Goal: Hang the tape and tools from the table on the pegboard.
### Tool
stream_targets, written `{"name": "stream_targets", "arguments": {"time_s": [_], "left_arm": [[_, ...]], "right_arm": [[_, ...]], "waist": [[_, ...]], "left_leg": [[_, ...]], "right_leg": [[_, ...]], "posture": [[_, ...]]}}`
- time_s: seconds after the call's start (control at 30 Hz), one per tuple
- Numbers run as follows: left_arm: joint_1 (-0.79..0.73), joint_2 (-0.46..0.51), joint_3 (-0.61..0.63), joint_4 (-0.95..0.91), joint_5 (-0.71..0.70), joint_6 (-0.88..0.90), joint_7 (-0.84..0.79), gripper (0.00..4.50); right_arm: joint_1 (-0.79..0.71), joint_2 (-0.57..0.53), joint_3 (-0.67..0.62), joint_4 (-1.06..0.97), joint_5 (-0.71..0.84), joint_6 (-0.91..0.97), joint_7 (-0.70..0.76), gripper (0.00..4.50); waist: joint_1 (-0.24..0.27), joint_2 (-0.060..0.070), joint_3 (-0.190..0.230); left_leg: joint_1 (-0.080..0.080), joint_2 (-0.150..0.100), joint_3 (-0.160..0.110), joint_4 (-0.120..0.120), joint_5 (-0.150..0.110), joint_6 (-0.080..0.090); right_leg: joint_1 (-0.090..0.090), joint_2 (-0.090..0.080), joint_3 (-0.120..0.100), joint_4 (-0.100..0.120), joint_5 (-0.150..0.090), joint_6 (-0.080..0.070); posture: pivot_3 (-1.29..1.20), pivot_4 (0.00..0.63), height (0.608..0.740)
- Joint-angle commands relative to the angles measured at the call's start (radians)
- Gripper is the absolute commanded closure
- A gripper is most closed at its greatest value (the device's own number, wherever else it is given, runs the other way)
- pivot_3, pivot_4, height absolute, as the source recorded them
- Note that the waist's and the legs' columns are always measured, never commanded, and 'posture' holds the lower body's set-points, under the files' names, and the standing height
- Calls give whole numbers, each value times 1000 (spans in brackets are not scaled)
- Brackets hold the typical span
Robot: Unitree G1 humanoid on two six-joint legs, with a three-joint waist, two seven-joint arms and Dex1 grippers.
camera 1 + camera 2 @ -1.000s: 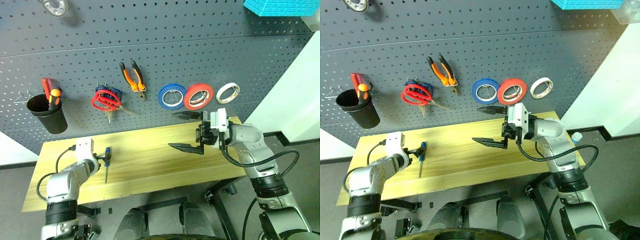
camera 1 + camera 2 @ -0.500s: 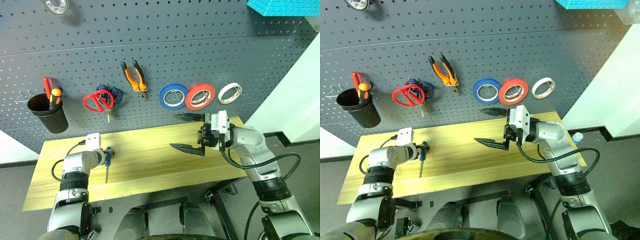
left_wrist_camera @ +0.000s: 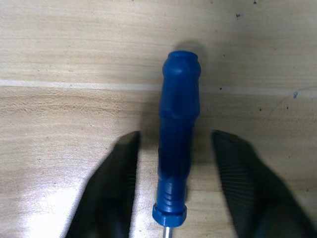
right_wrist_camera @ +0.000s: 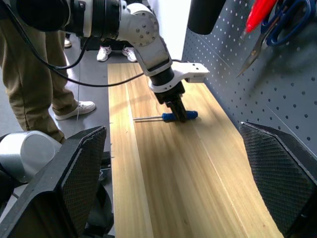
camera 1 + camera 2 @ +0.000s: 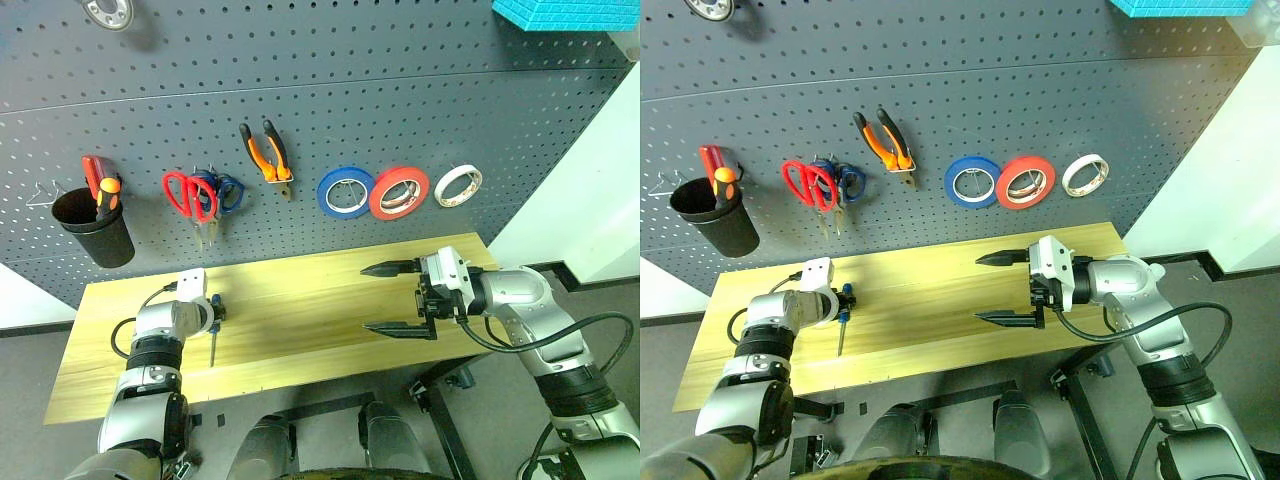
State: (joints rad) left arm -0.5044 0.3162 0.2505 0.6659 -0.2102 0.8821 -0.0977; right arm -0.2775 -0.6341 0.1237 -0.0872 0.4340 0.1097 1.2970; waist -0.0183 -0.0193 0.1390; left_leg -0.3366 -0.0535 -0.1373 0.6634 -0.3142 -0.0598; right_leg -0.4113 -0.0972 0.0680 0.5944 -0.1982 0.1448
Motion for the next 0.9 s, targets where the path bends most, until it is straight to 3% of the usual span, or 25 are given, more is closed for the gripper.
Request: {"name": "stream_targets", "arguments": {"time_s": [0.03, 0.07, 0.23, 0.37, 0.5, 0.6, 0.73, 0.83, 0.9], "left_arm": [[-10, 9, 12, -2, 0, -8, 4, 3685], [-9, 8, 12, -4, 1, -8, 4, 3989], [44, 18, 1, -100, -4, 28, -16, 4007], [191, 39, 29, -379, -65, 49, -96, 4007], [437, 106, 65, -749, -143, -45, -256, 4007], [593, 131, 191, -926, -269, -158, -417, 4007], [703, 139, 408, -1001, -422, -359, -594, 4007], [708, 164, 521, -1021, -530, -434, -666, 4007], [628, 211, 604, -991, -612, -454, -639, 4007]], "right_arm": [[-24, 11, -13, 0, 1, -22, -1, 0], [-26, 13, -13, 3, 0, -24, -2, 0], [-30, 18, -15, 13, -9, -36, -5, 0], [-31, 23, -26, 18, -18, -52, -16, 0], [-53, 48, -51, 22, 5, -60, -37, 0], [-78, 80, -63, 1, 61, -25, -42, 0], [-116, 129, -53, -49, 154, 63, -47, 0], [-140, 155, -46, -62, 181, 103, -58, 0], [-158, 173, -42, -66, 191, 118, -60, 0]], "waist": [[2, 0, 0], [2, 0, 0], [-1, 0, 0], [-5, 0, 0], [-5, 0, 0], [-2, 1, 1], [5, 2, 2], [9, 2, 2], [11, 2, 2]], "left_leg": [[0, 0, 0, 0, 0, 0], [0, 0, 0, 0, 0, 0], [0, 0, 0, 0, 0, 0], [-1, 0, 0, 0, 0, 0], [-2, 1, 0, 0, 0, -1], [-2, 1, 1, 0, -1, -1], [-2, 1, 0, 0, -1, 0], [-2, 1, 0, 0, -1, 0], [-2, 1, 0, 0, -1, 0]], "right_leg": [[0, 0, 0, 0, 0, 0], [0, 0, 0, 0, 0, 0], [0, 0, 0, 0, 0, 0], [-2, 0, 0, 0, 0, 0], [-4, 0, 0, 1, 0, 0], [-4, 0, 0, 1, 0, -1], [-3, 0, 0, 0, -3, -3], [-2, 0, 0, -1, -5, -2], [-2, 0, 0, -1, -5, -2]], "posture": [[-17, 98, 738], [-17, 96, 738], [-20, 94, 738], [-30, 94, 738], [-17, 99, 738], [5, 101, 738], [26, 99, 738], [36, 96, 738], [41, 94, 738]]}}
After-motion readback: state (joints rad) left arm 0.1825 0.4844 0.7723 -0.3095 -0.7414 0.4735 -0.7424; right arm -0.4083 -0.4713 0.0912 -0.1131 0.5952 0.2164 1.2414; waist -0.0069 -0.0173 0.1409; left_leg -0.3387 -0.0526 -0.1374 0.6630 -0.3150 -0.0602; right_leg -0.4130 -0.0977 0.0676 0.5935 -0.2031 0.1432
